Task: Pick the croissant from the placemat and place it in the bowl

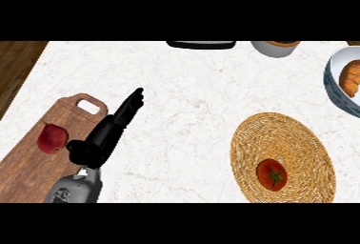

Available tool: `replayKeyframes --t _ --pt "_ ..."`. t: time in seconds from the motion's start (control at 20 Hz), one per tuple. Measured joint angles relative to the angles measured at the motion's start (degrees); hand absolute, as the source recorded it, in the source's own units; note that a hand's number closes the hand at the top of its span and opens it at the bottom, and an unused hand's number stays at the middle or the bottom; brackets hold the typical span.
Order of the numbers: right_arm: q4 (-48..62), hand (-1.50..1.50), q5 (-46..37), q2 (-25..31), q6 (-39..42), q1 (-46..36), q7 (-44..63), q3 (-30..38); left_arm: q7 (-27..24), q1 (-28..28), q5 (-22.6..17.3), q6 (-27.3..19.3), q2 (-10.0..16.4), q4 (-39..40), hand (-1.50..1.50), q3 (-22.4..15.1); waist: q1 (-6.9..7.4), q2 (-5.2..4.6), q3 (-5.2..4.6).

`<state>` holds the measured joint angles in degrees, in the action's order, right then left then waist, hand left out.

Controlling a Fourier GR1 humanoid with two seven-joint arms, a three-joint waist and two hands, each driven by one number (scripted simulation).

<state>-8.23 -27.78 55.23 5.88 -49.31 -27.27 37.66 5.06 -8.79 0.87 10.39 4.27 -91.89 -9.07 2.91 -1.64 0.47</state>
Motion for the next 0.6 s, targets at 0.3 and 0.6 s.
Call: replayKeyframes --t 0.3,0.6 --pt "1.64 -1.50 4.35 4.92 3.58 5.09 -2.64 4.78 -0.25 0.28 -0.10 -0.29 -0.19 0.00 0.00 0.37 -0.67 -0.11 0.19" --pt "2.40 -1.50 6.36 8.29 9.27 10.27 -5.85 6.91 -1.13 0.42 -0.35 0.05 0.51 0.33 0.00 1.27 -0.97 -0.22 0.38"
